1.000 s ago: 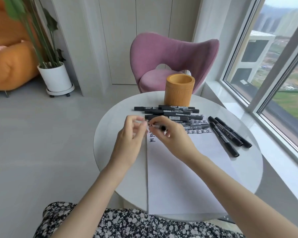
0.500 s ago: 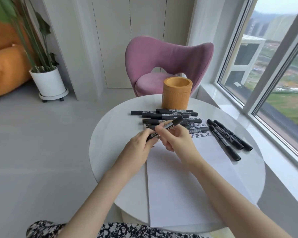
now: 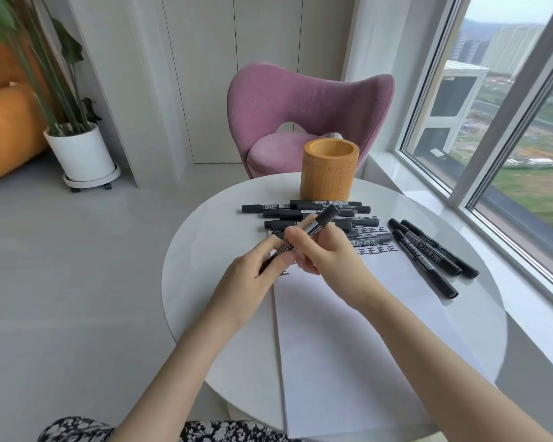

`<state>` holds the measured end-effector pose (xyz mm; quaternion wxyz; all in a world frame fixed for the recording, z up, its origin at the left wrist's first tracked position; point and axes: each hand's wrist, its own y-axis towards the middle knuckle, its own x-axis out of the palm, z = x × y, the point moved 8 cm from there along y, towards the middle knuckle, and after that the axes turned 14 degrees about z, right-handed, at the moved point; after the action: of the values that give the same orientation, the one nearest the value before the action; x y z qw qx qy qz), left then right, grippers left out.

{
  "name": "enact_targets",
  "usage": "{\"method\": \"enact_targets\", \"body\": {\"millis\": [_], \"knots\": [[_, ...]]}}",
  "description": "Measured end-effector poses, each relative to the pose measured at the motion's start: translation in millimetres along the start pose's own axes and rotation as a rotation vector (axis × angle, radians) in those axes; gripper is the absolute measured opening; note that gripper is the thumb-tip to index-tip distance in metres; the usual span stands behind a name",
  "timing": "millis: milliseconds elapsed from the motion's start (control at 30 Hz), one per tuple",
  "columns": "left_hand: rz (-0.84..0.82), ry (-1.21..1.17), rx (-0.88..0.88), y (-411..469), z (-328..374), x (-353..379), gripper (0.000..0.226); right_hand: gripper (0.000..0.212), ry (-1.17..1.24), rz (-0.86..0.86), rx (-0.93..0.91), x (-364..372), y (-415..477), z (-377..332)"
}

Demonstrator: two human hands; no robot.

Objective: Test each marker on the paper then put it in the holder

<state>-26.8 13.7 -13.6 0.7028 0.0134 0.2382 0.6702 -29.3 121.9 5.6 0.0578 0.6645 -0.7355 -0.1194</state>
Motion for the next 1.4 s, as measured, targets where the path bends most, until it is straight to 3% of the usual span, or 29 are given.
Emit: {"method": "enact_targets", "body": {"millis": [100,200,267,467,600,867,1100,1400], "knots": [[0.013,0.002,-0.033,0.2,-5.9,1.0,0.034,0.038,0.03,0.103,0.003,-10.0,3.0,-3.5],[0.045,-0.058,-0.138,2.6,-21.1,-3.7,0.015,0.04,0.149,0.31,0.049,-36.1,7.3,5.3],[0.045,-0.084,-0.156,3.2,-26.7,-4.8,0.018,0.046,0.128,0.385,0.06,-49.1,9.8,11.2],[0.026,0.044,-0.076,7.7,-24.7,-9.8,0.016,0.041,0.196,0.392,0.265,-41.3,9.2,34.8],[0.063,0.099,-0.105,12.1,-29.3,-27.2,0.021,0.01,0.1,0.363,0.269,-34.4,7.9,34.0],[-0.063,0.044,-0.082,8.7,-20.5,-19.6,0.016,0.05,-0.14,0.395,0.092,-36.3,7.9,29.7],[-0.107,0.07,-0.095,12.1,-21.6,-14.1,0.016,0.031,-0.194,0.446,0.043,-38.4,8.0,30.2],[-0.092,0.061,-0.104,10.8,-26.0,-15.8,0.016,0.028,-0.239,0.446,0.018,-36.9,9.2,31.4]]}}
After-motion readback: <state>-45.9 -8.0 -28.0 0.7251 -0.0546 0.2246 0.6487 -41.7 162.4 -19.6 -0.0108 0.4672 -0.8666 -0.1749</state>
